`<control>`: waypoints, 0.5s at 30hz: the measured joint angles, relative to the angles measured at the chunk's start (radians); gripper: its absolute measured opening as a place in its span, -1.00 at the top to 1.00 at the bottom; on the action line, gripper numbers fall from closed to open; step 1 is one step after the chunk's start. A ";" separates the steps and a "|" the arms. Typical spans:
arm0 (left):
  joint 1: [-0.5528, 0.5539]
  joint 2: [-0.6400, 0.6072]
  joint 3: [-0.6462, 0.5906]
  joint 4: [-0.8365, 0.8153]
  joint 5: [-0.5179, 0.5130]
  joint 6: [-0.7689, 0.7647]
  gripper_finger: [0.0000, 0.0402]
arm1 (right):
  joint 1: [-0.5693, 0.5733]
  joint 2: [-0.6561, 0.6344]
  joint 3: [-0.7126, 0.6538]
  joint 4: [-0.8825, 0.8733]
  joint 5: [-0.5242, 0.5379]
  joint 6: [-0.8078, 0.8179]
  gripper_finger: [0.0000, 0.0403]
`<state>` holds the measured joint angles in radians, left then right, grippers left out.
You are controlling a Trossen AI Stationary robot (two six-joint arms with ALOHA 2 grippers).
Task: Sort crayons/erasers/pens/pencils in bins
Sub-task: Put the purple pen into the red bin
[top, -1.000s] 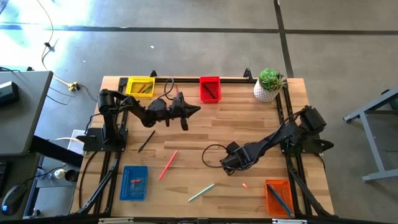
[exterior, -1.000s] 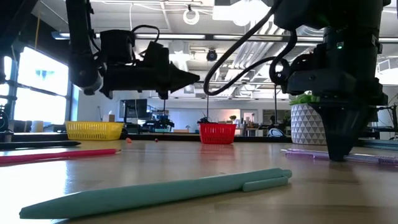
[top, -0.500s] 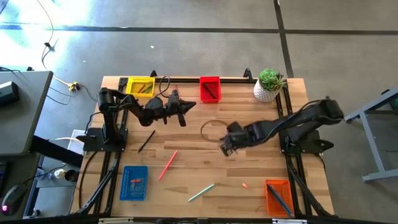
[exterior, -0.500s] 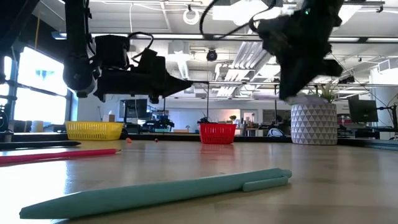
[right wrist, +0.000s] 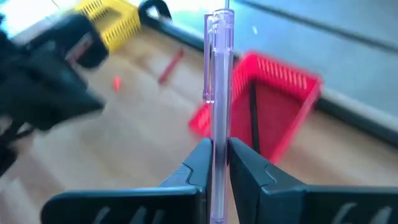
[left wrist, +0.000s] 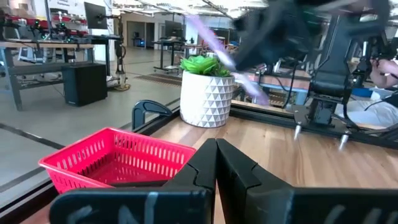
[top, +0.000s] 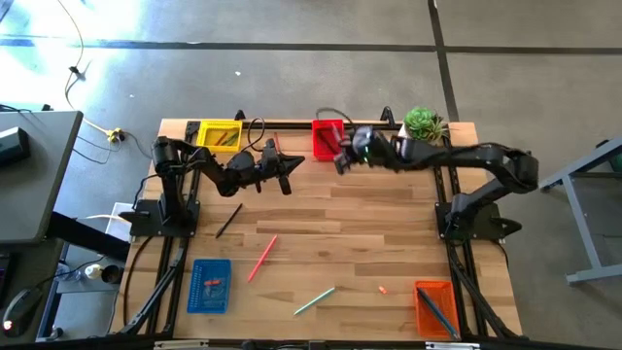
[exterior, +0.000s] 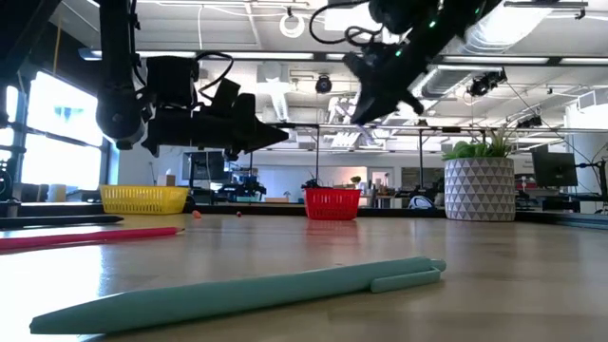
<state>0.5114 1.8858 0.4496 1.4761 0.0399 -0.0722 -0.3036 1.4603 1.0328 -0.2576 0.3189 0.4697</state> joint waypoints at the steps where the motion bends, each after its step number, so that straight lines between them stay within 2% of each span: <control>1: 0.000 0.000 0.000 -0.002 0.000 0.005 1.00 | -0.034 0.018 0.000 0.046 -0.025 -0.044 0.89; 8: 0.000 0.000 0.000 -0.014 -0.007 0.024 1.00 | -0.205 0.181 0.003 0.235 -0.160 -0.170 0.89; 12: 0.000 0.000 0.000 -0.014 -0.010 0.024 1.00 | -0.242 0.297 0.081 0.190 -0.224 -0.193 0.89; 15: 0.000 0.000 0.000 -0.014 -0.011 0.024 1.00 | -0.250 0.374 0.173 0.135 -0.227 -0.222 0.89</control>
<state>0.5114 1.8858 0.4500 1.4620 0.0292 -0.0483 -0.5540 1.8346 1.2063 -0.1226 0.0916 0.2481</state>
